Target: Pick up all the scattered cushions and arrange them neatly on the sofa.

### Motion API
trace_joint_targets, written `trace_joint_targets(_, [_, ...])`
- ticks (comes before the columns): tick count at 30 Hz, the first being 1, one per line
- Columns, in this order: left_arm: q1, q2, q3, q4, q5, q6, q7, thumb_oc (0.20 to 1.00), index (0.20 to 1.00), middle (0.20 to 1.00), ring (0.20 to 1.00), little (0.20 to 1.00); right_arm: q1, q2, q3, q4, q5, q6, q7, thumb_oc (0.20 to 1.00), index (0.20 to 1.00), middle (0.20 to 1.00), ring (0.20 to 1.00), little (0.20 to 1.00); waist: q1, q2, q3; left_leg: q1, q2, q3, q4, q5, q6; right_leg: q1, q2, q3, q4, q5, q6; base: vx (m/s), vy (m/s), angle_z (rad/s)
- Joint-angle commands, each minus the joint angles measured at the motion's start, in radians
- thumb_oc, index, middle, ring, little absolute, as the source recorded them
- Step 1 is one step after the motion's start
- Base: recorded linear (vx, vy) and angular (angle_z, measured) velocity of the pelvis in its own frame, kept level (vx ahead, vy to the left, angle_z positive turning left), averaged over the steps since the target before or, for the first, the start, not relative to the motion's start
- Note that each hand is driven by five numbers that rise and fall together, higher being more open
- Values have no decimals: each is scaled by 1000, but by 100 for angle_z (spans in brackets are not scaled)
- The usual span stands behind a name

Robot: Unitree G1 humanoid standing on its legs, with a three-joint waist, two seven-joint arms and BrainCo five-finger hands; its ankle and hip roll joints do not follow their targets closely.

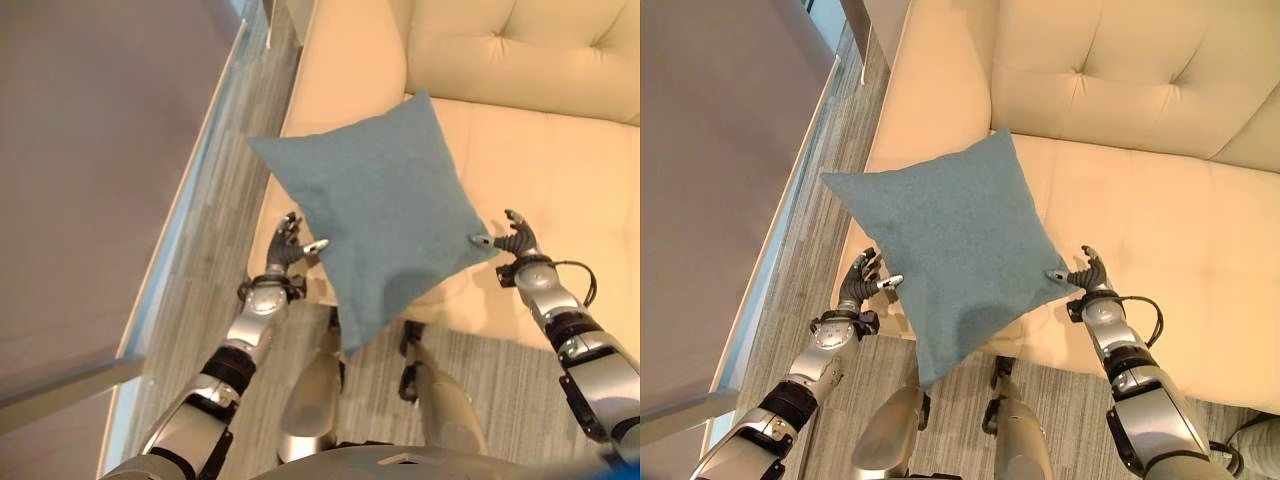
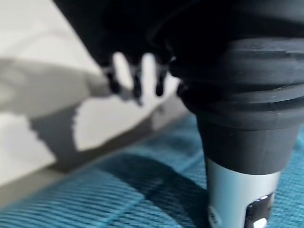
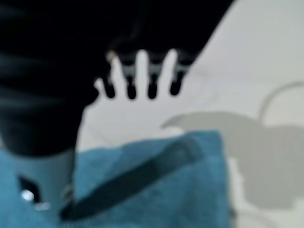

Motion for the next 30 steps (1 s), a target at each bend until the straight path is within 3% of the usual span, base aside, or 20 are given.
trace_joint_targets(1, [-33,-9,-17,-36,-5,-59,21,1000,1000,1000,1000,1000,-42,-93,61,-21,23,-26,-33,1000,1000,1000,1000,1000,22,-70,-44,0,-58,20,-2,-20,-26,-106,-82,68,154,-52,63,0,0,0])
trace_joint_targets(9, [-42,-17,-80,-49,31,-39,-3,1000,1000,1000,1000,1000,-153,-102,95,-27,194,-40,57,1000,1000,1000,1000,1000,38,-74,-26,-33,-60,24,-2,-22,-24,-151,-83,86,157,-40,67,20,-12,1])
trace_joint_targets(16, [-72,-30,-122,-47,51,-40,-15,1000,1000,1000,1000,1000,-219,-56,145,30,226,-33,97,1000,1000,1000,1000,1000,54,-65,-16,-56,-62,24,-2,-17,-27,-173,-83,95,144,-28,69,0,0,0])
trace_joint_targets(23, [-154,-60,-160,-123,77,-60,11,1000,1000,1000,1000,1000,-247,71,192,55,236,-35,121,1000,1000,1000,1000,1000,72,-35,4,-94,-70,17,-2,-3,-33,-198,-86,97,120,-9,72,-2,-2,1])
trace_joint_targets(26, [-199,-81,-153,-139,81,-70,34,1000,1000,1000,1000,1000,-210,171,163,14,325,-60,129,1000,1000,1000,1000,1000,71,-24,8,-101,-74,19,-2,-2,-34,-191,-86,97,84,9,76,0,0,0])
trace_joint_targets(27, [-206,-87,-153,-137,79,-73,39,1000,1000,1000,1000,1000,-198,194,160,-4,345,-64,136,630,630,630,630,630,69,-24,8,-101,-74,20,-2,-3,-34,-187,-85,97,77,12,76,0,0,0])
trace_joint_targets(28, [-206,-87,-153,-137,79,-73,39,1000,1000,1000,1000,1000,-198,194,160,-5,345,-64,136,200,200,200,200,200,69,-24,8,-101,-74,20,-2,-3,-34,-186,-85,97,76,12,76,0,0,0])
trace_joint_targets(29, [-219,-99,-146,-136,71,-84,53,539,539,539,539,539,-177,237,147,-52,406,-87,139,200,200,200,200,200,62,-26,8,-99,-74,25,-2,-6,-34,-177,-83,102,59,18,78,0,0,0])
trace_joint_targets(30, [-224,-103,-146,-137,69,-87,59,200,200,200,200,200,-169,253,142,-69,422,-95,138,200,200,200,200,200,58,-28,9,-97,-74,27,-2,-7,-34,-171,-83,103,51,20,78,0,0,0])
